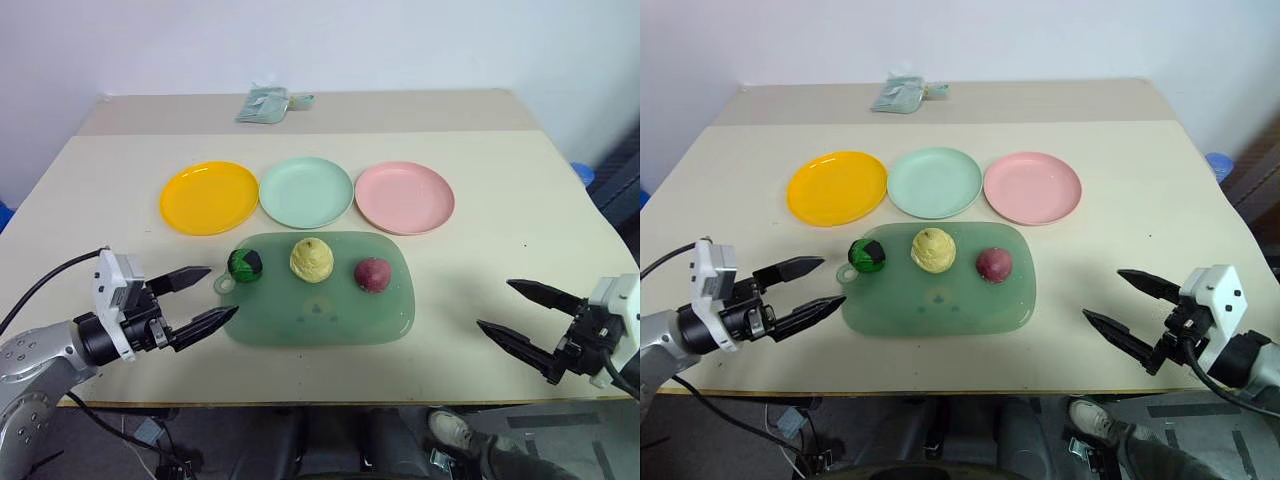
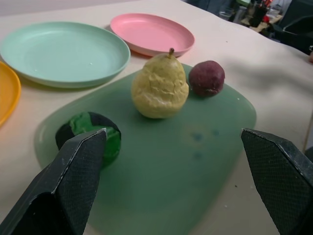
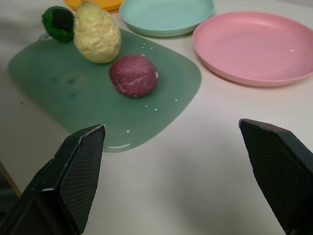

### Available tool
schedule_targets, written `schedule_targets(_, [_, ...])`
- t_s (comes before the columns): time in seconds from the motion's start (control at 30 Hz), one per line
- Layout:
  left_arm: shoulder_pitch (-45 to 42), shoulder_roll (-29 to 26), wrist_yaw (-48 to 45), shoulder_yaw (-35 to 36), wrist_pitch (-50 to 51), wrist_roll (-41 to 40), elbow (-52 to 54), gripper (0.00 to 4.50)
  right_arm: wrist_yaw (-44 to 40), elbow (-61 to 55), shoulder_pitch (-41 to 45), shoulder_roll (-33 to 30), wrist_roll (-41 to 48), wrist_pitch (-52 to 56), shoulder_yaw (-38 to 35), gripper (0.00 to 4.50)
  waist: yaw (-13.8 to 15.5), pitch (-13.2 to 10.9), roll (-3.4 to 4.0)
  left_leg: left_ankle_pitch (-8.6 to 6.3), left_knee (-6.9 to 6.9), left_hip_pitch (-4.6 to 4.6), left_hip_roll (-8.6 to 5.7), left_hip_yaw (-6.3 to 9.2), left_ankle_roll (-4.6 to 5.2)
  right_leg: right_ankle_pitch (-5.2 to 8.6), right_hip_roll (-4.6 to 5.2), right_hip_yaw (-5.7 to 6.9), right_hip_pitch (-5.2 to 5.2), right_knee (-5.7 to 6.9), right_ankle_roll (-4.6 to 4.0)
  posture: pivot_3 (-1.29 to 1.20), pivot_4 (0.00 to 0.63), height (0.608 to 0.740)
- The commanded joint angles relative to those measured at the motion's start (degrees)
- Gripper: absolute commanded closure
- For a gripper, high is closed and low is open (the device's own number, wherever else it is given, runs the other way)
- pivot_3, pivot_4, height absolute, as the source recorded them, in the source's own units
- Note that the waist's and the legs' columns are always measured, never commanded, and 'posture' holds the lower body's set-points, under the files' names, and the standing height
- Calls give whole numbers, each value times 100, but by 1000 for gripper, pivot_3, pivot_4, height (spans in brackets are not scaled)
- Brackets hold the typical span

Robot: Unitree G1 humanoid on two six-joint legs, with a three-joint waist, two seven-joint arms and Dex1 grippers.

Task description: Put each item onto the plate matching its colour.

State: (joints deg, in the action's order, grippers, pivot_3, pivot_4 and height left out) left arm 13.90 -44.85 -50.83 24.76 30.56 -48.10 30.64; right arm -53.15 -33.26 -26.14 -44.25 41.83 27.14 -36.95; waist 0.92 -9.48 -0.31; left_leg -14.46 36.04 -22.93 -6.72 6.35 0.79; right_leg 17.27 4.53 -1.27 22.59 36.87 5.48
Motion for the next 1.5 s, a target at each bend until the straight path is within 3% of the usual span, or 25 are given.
schedule_targets(0.03, [126,0,-106,206,-146,33,162,36,-132,-93,-64,-38,79,-74,-240,0,-4,0,0,0,1,-1,0,0,0,0,0,0,1,0,0,0,150,740])
schedule_targets(0.63, [69,337,340,46,-310,287,314,36,-287,98,420,-14,-74,-299,153,0,-5,0,0,0,9,-8,0,-2,1,-2,0,1,6,1,1,0,150,740])
schedule_targets(1.03, [-786,1159,1777,-851,-176,952,146,36,-1057,1061,3131,-319,-523,-733,2208,0,56,-4,-4,0,14,-5,1,-8,2,-16,0,7,8,6,21,0,150,740])
schedule_targets(1.5, [-1389,1488,2711,-1426,53,1769,-61,36,-1065,1580,4481,188,-716,-763,3059,0,136,-5,-6,3,19,-8,-1,-7,-2,-23,-1,7,17,22,28,0,150,740])
